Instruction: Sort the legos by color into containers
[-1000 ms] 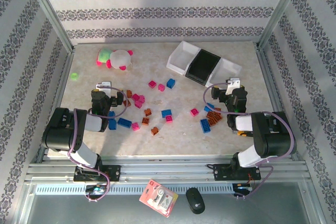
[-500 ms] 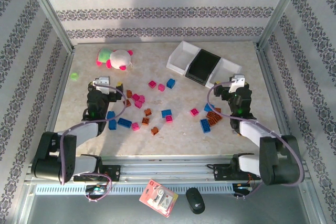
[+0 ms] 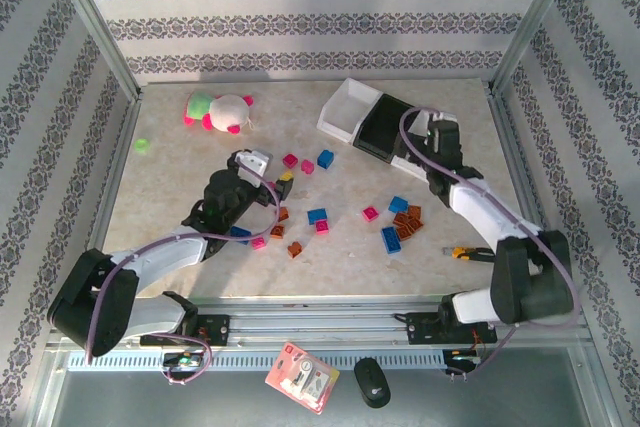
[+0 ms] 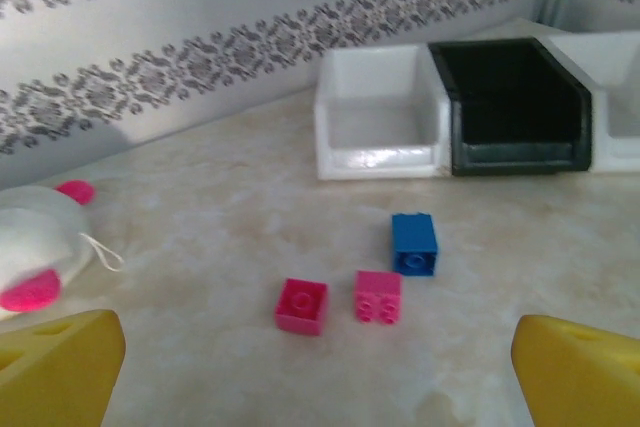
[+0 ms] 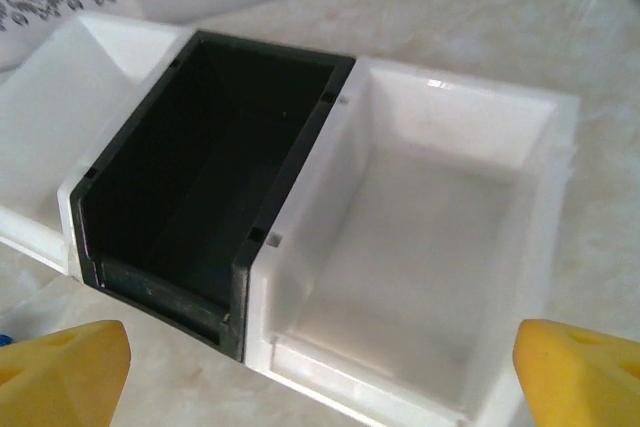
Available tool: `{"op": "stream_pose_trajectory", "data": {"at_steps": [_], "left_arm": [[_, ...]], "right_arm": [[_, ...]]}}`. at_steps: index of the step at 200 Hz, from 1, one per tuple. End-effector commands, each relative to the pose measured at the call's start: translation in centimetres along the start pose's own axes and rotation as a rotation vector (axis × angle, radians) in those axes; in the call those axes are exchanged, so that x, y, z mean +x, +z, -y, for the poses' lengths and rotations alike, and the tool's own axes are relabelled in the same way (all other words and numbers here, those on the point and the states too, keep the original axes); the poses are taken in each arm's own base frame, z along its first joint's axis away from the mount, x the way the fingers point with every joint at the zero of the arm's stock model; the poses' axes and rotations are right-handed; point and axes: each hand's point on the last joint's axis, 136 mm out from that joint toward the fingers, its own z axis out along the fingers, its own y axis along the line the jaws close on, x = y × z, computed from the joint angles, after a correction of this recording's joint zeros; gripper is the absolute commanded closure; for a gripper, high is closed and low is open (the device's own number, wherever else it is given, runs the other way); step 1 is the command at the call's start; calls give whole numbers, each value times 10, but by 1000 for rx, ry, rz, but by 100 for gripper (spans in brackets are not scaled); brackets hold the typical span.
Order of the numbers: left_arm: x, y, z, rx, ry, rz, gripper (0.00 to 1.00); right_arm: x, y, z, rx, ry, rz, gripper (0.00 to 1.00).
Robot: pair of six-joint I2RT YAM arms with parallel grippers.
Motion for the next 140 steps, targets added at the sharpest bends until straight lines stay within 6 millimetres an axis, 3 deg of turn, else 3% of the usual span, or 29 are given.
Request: {"op": "stream_pose_trajectory", "data": {"at_steps": [1, 27, 87, 140], "left_arm": [[2, 4, 12, 36, 20, -24, 1], [6, 2, 15, 40, 18, -33, 1], [11, -3, 12, 20, 45, -45, 1], [12, -5, 11, 16, 52, -46, 1]], "right_arm": [[13, 17, -7, 28, 80, -114, 2], [8, 43, -15, 41, 144, -134, 8], [22, 89, -21, 78, 170, -227, 36], [31, 103, -33, 56, 142, -281, 64]]}}
